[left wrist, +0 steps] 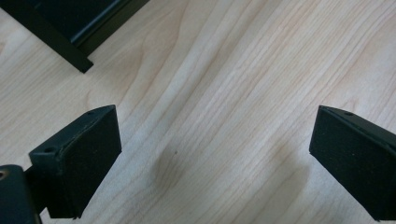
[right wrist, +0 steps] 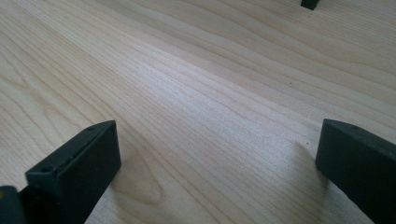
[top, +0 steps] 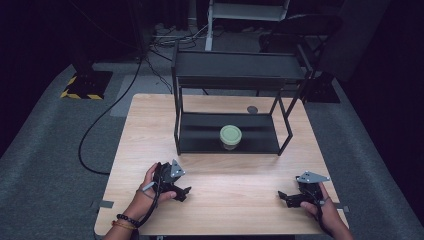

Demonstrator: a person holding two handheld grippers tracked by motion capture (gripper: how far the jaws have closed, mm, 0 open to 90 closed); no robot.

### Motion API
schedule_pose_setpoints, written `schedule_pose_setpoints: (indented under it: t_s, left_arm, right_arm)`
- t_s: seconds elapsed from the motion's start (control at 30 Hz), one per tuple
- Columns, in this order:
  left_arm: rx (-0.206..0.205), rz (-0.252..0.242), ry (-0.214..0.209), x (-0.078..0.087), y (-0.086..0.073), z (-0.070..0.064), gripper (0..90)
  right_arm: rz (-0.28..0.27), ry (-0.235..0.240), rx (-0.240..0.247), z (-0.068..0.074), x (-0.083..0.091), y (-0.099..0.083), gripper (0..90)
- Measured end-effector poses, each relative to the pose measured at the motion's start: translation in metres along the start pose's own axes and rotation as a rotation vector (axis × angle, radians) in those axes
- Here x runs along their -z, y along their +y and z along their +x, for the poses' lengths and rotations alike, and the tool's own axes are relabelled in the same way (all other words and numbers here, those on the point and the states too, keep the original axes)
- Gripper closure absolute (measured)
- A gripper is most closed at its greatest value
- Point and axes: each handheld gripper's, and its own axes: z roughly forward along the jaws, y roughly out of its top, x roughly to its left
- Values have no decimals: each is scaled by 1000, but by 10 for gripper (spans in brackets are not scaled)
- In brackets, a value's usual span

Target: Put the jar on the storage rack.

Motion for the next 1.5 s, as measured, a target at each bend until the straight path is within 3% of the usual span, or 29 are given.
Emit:
schedule_pose_setpoints:
  t_s: [0.17, 0.4, 0.6, 0.63, 0.9, 1.5]
  left_arm:
    - [-2, 12, 5, -2, -7, 2, 20]
    - [27, 1, -12, -2, -17, 7, 13]
    - [70, -3, -47, -2, -23, 14, 9]
    - [85, -9, -67, -3, -25, 17, 8]
    - [77, -69, -77, -4, -33, 26, 1]
    - [80, -68, -74, -4, -33, 26, 1]
  right_arm:
    - [0, 0, 0, 0, 0, 0, 0]
    - [0, 0, 0, 0, 0, 0, 0]
    - [0, 1, 1, 0, 0, 0, 0]
    - [0, 1, 1, 0, 0, 0, 0]
    - [0, 2, 2, 0, 0, 0, 0]
    - [0, 2, 2, 0, 0, 0, 0]
